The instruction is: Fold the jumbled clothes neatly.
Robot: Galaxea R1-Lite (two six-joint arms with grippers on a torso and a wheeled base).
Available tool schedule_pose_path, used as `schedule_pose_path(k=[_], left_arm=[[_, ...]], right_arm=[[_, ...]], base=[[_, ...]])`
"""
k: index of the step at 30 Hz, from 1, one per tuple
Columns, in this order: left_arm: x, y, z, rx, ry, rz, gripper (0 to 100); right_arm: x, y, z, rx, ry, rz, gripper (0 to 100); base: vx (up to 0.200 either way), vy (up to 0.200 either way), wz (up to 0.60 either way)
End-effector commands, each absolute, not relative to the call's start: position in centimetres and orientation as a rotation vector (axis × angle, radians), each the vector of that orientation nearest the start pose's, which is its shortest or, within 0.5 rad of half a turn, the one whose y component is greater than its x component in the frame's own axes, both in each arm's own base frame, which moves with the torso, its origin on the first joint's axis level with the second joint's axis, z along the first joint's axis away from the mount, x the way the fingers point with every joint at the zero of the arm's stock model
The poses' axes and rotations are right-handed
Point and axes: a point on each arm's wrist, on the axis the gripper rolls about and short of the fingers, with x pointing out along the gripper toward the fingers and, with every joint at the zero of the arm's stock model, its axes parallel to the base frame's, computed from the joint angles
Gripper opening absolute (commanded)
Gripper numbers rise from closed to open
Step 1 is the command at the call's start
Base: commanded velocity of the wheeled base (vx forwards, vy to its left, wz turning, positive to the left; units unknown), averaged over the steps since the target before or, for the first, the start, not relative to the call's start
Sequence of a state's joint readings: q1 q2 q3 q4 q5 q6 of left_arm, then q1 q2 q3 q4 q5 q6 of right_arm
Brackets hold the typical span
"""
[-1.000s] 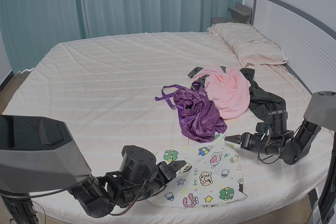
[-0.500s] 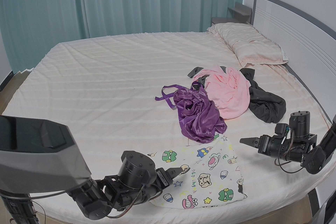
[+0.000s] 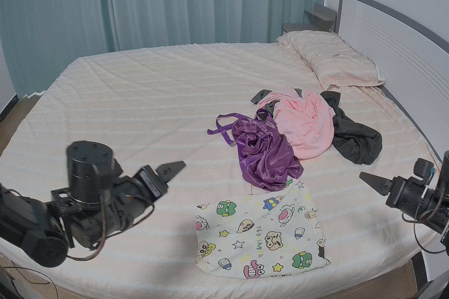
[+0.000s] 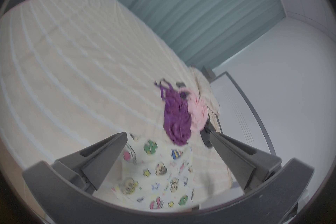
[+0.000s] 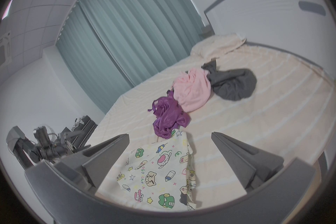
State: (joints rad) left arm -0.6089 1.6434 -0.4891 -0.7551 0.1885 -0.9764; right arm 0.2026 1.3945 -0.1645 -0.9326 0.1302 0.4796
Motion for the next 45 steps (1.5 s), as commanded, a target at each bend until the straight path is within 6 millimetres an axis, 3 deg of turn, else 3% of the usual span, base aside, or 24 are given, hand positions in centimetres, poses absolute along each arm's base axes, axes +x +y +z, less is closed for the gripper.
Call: schedule_pose_path(k=[1,7,13,17,22,31,37,45], left_arm=[[16.3,-8.3,18.2,-0.734,0.236,-0.045,100],[11.6,-5.3,17.7,-0.583,0.088,0.104,100],[8.4,-3.3,16.5,-0.569,-0.011,0.255,100],[6.8,-2.1,15.9,-0.507,-0.067,0.359,100],[4.4,-0.2,15.1,-0.436,-0.139,0.469,100],[0.4,1.8,14.0,-0.332,-0.283,0.636,100],[-1.3,2.1,13.7,-0.270,-0.348,0.731,100],[-3.2,1.4,12.3,-0.152,-0.398,0.819,100]], right_arm=[[9.9,2.1,13.5,0.381,0.157,0.236,100],[5.6,1.1,13.5,0.360,0.073,0.175,100],[1.2,0.1,10.7,0.336,0.102,0.093,100],[-0.6,-0.1,9.5,0.321,0.039,0.036,100],[-1.8,0.0,8.4,0.224,-0.012,-0.023,100],[-1.9,0.1,8.3,0.087,-0.006,-0.003,100],[-2.2,0.0,8.2,0.026,-0.035,0.005,100],[-2.3,0.0,8.3,-0.213,-0.069,-0.017,100]], base=[[0.000,0.000,0.00],[0.000,0.000,0.00],[0.000,0.000,0.00],[0.000,0.000,0.00],[0.000,0.000,0.00],[0.000,0.000,0.00],[0.000,0.000,0.00],[0.000,0.000,0.00]])
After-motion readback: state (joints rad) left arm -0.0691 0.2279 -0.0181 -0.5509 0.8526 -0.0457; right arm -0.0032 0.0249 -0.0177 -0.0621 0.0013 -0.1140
